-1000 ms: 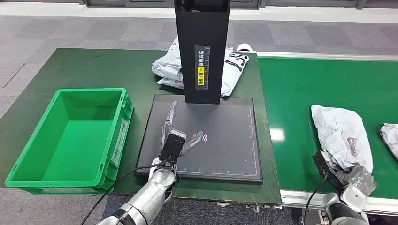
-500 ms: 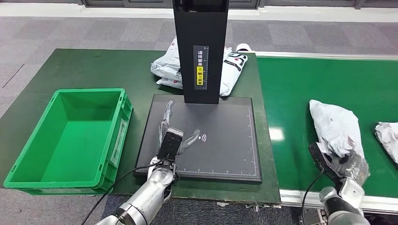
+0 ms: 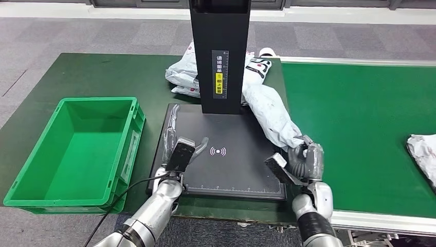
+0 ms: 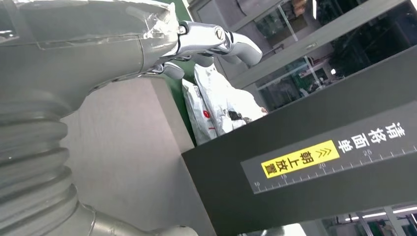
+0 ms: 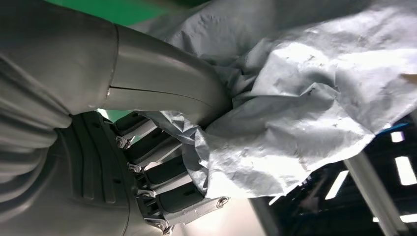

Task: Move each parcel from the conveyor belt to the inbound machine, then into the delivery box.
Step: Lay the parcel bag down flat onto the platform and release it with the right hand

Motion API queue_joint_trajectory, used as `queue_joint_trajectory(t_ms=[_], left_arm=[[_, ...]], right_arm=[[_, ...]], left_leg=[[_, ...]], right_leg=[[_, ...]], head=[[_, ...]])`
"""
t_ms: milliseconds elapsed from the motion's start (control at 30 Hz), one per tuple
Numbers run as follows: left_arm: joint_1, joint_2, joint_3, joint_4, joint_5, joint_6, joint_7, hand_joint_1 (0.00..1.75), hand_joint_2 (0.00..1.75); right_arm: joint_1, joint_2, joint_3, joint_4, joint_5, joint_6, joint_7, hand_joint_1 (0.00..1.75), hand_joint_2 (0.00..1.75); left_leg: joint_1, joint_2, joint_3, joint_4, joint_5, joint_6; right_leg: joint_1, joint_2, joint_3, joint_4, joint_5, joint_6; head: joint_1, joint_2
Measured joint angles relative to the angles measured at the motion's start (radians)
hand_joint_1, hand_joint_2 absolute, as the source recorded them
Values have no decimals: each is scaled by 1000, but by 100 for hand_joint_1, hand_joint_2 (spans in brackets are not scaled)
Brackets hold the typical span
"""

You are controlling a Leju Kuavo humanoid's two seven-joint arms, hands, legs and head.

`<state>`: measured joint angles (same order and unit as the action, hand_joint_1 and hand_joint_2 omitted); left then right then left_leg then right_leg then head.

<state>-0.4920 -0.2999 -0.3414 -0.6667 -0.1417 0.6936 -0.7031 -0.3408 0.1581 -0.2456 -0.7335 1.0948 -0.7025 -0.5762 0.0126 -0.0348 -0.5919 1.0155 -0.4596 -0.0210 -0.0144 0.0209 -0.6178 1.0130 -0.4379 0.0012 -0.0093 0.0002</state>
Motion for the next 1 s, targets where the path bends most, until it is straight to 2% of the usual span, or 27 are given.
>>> queue_joint_trajectory(t_ms=[100,233,300,400,433,533,567,633,733,1000], left_arm=[[-5,13,0,-3,12,-12,0,0,175],[-19,28,0,-3,15,-32,0,0,175],[-28,33,0,-1,15,-47,0,0,175],[-46,34,-2,9,11,-68,0,0,175],[-52,34,-3,14,10,-73,0,0,175],[-72,30,-3,31,14,-88,0,0,175],[-77,28,-4,36,18,-90,0,0,175],[-84,27,-4,43,27,-94,0,0,175],[-87,29,-4,45,48,-100,0,0,175],[-71,62,-4,-5,70,-84,0,0,175]], right_arm=[[84,30,171,-108,-70,3,69,175,175],[131,25,418,-214,-204,50,168,175,175],[135,14,539,-244,-241,114,198,175,175],[135,3,700,-261,-273,258,243,175,175],[133,0,744,-262,-284,305,257,137,175],[127,-8,851,-258,-333,426,280,7,175],[126,-12,878,-255,-345,453,284,0,175],[123,-20,921,-249,-358,468,295,0,175],[114,-31,950,-244,-386,437,314,0,175],[88,-60,927,-248,-489,292,323,0,175]], left_leg=[[0,0,0,0,0,0],[0,1,0,0,0,0],[0,3,0,0,0,0],[0,2,0,0,0,0],[0,2,0,0,0,0],[0,2,0,0,0,0],[0,2,0,0,0,0],[0,2,0,0,0,0],[0,2,0,0,0,0],[-2,2,0,0,0,0]], right_leg=[[0,0,-1,0,0,0],[0,1,-1,0,0,0],[0,2,-1,0,0,0],[0,2,-1,0,0,0],[0,2,-1,0,0,0],[0,1,-1,0,0,0],[0,1,-1,0,0,0],[0,1,-1,0,0,0],[0,1,-1,0,0,0],[0,1,-1,0,0,0]], head=[[0,0],[0,0],[0,0],[0,0],[0,0],[0,0],[0,0],[0,0],[0,0],[0,0]])
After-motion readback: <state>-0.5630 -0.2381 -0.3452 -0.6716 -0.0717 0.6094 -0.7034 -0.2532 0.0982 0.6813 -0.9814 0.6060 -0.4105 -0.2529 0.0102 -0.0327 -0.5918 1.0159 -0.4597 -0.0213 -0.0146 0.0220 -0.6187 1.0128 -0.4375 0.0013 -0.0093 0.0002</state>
